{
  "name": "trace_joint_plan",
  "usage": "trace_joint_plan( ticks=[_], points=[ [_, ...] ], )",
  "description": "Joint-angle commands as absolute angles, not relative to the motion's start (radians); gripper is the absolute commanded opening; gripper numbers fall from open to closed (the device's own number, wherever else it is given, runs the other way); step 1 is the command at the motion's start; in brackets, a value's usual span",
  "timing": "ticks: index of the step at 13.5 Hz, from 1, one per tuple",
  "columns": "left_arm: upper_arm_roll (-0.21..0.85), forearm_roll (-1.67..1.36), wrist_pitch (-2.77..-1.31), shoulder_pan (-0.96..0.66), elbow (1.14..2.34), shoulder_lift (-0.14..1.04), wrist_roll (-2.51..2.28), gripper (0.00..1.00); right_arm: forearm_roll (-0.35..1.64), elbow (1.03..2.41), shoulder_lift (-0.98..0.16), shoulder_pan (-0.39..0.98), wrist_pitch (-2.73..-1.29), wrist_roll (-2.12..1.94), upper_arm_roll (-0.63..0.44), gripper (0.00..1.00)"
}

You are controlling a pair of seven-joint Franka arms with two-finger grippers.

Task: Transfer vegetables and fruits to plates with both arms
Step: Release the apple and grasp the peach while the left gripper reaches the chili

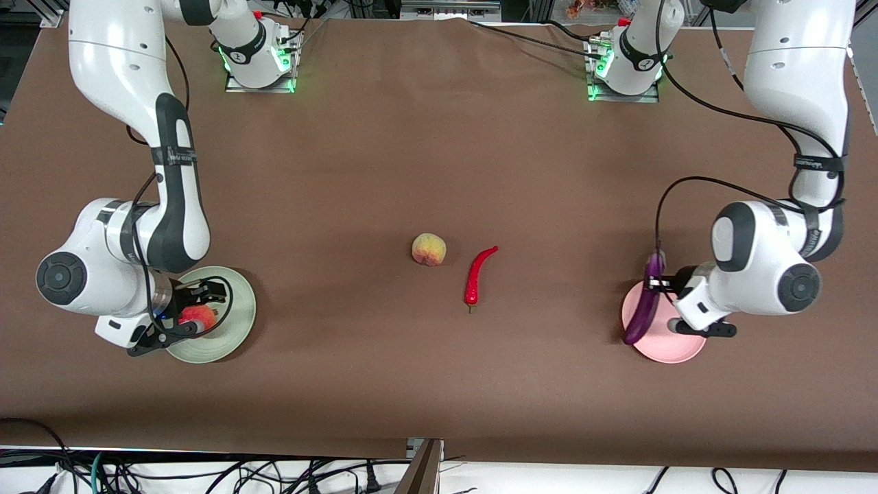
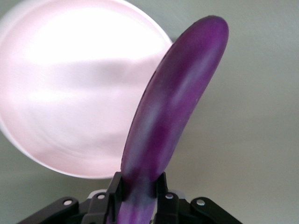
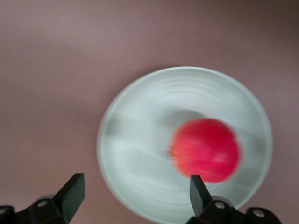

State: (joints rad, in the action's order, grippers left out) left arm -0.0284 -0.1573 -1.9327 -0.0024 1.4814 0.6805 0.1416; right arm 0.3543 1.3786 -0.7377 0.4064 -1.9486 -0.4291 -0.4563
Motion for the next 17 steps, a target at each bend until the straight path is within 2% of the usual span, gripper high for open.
trace_joint_plan(
  ticks=[1, 4, 7, 8, 9, 10, 17],
  points=[
    [-0.018, -0.135, -1.917, 0.04, 1.317, 0.788, 0.236, 0.0, 0.417, 1.382, -0.718, 0.495, -1.864, -0.257, -0.449, 0.99],
    [-0.018, -0.137, -1.945, 0.074, 1.29, 0.836, 0.308, 0.0, 0.491, 1.387, -0.719, 0.644, -1.87, -0.018, -0.446, 0.99],
    [-0.018, -0.138, -1.977, 0.083, 1.29, 0.854, 0.324, 0.0, 0.489, 1.388, -0.732, 0.8, -1.943, 0.262, -0.446, 0.99],
    [-0.018, -0.138, -1.977, 0.083, 1.29, 0.854, 0.321, 0.09, 0.485, 1.388, -0.742, 0.842, -1.977, 0.32, -0.446, 0.99],
    [-0.018, -0.138, -1.977, 0.081, 1.289, 0.854, 0.315, 0.42, 0.485, 1.388, -0.75, 0.876, -2.012, 0.369, -0.446, 0.99],
    [-0.018, -0.141, -1.977, 0.081, 1.289, 0.854, 0.308, 0.99, 0.489, 1.388, -0.762, 0.906, -2.048, 0.418, -0.446, 0.99],
    [0.0, -0.15, -1.901, 0.075, 1.287, 0.824, 0.239, 1.0, 0.492, 1.387, -0.834, 1.008, -2.243, 0.578, -0.443, 0.99]
  ],
)
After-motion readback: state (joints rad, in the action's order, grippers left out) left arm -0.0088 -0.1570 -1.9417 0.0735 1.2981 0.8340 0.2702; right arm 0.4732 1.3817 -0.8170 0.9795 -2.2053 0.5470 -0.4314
